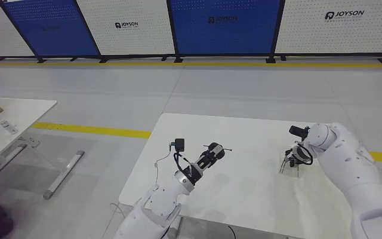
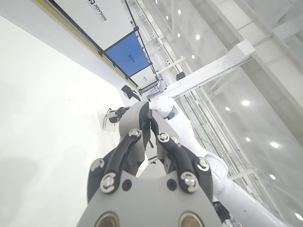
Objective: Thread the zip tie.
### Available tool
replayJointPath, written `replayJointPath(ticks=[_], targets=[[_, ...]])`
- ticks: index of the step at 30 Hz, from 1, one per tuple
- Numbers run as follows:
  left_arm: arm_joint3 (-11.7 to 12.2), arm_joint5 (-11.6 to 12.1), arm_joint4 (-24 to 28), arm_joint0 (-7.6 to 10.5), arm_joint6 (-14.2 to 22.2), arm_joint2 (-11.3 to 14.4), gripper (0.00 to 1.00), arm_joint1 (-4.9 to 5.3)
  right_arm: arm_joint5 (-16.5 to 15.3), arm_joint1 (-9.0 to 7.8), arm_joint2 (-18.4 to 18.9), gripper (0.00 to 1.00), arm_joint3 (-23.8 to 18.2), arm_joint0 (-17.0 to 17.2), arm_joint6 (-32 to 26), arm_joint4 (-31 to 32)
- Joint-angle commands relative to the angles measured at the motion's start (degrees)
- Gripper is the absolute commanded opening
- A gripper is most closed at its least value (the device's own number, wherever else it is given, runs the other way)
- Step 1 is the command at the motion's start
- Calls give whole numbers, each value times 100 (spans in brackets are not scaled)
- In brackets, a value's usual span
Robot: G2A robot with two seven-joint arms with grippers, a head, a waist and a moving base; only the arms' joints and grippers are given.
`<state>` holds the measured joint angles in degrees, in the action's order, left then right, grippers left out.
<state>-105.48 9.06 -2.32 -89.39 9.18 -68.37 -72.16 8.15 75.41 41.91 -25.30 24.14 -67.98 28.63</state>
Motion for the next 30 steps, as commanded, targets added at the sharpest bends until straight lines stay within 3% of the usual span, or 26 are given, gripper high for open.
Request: replayJointPath(ticks=[1,7,9,19,21,25,30], targets=[[0,0,0,0,0,0,0,0,14,7,3,14,11,-2,1,14],[0,0,0,0,0,0,0,0,42,48,-2,12,64,-29,-35,45],[0,0,0,0,0,0,0,0,59,67,-10,18,98,-52,-61,63],[0,0,0,0,0,0,0,0,101,190,-48,14,391,-172,-126,95],[0,0,0,0,0,0,0,0,100,216,-54,13,462,-197,-127,94],[0,0,0,0,0,0,0,0,107,272,-61,0,606,-249,-106,90],[0,0,0,0,0,0,0,0,47,320,-54,0,774,-302,-47,88]])
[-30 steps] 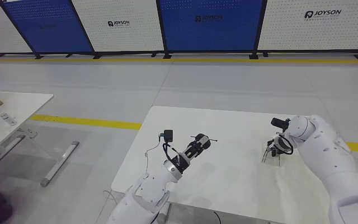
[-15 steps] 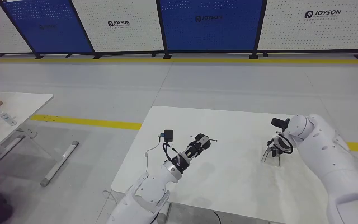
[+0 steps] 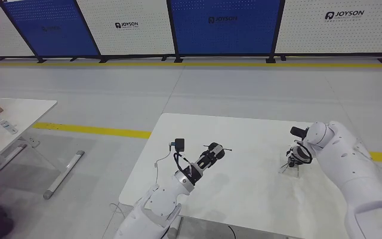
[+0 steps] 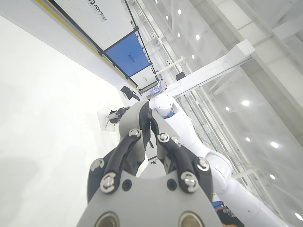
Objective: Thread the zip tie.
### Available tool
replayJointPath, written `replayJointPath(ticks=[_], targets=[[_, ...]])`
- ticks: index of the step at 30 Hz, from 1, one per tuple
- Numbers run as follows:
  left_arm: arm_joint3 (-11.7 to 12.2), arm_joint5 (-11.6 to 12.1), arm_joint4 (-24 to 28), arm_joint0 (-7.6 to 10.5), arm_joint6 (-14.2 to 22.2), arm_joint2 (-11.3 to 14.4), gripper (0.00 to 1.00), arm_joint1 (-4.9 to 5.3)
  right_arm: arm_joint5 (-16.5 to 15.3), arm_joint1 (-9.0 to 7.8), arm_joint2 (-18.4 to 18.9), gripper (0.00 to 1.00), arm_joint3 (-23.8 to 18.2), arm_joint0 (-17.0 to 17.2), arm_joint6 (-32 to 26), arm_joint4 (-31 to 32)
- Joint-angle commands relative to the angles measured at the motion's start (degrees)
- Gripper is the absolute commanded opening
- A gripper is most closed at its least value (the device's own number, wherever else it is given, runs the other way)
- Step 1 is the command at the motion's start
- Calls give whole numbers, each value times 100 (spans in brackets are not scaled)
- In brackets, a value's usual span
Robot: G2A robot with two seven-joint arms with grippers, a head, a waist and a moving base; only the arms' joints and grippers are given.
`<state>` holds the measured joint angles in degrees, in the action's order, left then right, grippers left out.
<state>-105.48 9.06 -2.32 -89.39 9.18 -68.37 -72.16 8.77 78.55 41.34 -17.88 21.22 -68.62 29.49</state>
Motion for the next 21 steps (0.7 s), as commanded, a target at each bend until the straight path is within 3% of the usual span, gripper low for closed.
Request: replayJointPath(ticks=[1,10,16,21], targets=[[0,0,0,0,0,0,0,0,-29,12,7,0,54,-16,29,2],[0,0,0,0,0,0,0,0,-214,16,55,0,155,-23,151,25],[0,0,0,0,0,0,0,0,-301,16,61,16,103,4,142,84],[0,0,0,0,0,0,0,0,-325,19,66,17,51,6,86,132]])
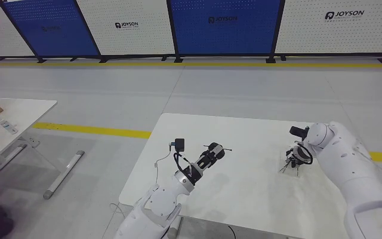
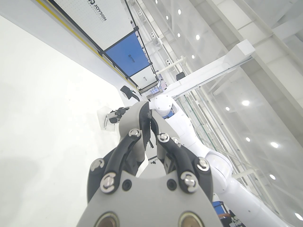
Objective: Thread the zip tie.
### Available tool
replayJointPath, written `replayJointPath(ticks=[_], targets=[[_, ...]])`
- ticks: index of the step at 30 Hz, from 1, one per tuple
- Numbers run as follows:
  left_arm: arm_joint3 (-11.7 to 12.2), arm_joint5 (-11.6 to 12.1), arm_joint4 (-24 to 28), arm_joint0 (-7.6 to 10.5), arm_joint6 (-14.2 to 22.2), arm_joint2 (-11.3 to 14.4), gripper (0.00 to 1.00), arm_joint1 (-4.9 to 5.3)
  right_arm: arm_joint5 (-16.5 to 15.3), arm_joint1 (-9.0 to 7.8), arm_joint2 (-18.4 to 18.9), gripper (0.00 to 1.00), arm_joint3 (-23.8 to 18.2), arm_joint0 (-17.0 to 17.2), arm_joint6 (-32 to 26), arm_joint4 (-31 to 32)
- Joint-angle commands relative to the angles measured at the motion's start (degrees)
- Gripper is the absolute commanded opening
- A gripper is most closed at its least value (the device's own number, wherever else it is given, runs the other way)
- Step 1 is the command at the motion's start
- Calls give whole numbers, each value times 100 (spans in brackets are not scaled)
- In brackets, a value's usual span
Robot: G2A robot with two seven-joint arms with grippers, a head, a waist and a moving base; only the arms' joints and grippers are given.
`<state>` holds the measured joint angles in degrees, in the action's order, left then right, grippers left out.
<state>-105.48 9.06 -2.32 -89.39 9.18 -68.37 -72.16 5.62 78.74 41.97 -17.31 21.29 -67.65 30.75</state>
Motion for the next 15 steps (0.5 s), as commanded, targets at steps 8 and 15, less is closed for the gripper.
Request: replayJointPath(ticks=[8,15], targets=[[0,0,0,0,0,0,0,0,79,1,12,17,-71,13,-36,96],[0,0,0,0,0,0,0,0,455,45,15,11,-51,-14,64,167]])
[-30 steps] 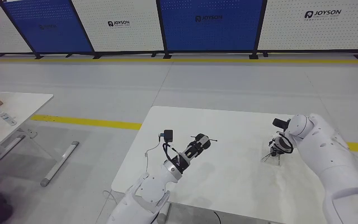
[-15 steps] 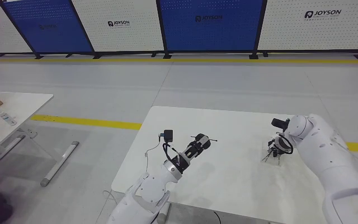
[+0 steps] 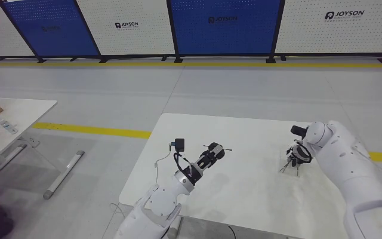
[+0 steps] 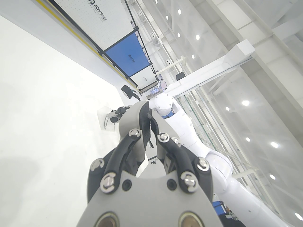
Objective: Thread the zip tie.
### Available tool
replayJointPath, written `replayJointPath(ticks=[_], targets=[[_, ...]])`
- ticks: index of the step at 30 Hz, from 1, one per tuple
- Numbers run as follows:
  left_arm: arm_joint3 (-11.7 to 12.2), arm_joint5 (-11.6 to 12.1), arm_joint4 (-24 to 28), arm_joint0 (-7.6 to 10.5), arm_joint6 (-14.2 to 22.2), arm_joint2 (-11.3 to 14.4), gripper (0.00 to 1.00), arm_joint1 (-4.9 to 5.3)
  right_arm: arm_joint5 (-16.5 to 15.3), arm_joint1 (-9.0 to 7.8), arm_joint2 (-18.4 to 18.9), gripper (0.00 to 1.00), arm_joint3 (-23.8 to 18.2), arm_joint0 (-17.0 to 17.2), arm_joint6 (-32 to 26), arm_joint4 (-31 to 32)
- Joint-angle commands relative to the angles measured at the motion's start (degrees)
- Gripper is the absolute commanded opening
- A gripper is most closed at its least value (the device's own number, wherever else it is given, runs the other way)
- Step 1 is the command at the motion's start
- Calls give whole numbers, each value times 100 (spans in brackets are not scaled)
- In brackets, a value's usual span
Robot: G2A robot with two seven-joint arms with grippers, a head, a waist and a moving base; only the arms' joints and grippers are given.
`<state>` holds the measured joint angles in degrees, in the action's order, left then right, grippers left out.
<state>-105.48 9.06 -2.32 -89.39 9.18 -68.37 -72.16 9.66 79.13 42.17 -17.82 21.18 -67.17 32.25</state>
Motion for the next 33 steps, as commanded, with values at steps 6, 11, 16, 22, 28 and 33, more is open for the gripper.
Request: replayJointPath(ticks=[6,11,16,22,28,33], targets=[[0,0,0,0,0,0,0,0,252,51,-1,0,15,-13,98,57],[0,0,0,0,0,0,0,0,165,57,30,0,69,-13,142,56],[0,0,0,0,0,0,0,0,-74,6,125,0,112,9,273,-10],[0,0,0,0,0,0,0,0,-268,-110,259,0,-2,114,468,-43],[0,0,0,0,0,0,0,0,-353,-280,430,0,-374,323,617,-46],[0,0,0,0,0,0,0,0,-417,-496,668,0,-881,591,681,-51]])
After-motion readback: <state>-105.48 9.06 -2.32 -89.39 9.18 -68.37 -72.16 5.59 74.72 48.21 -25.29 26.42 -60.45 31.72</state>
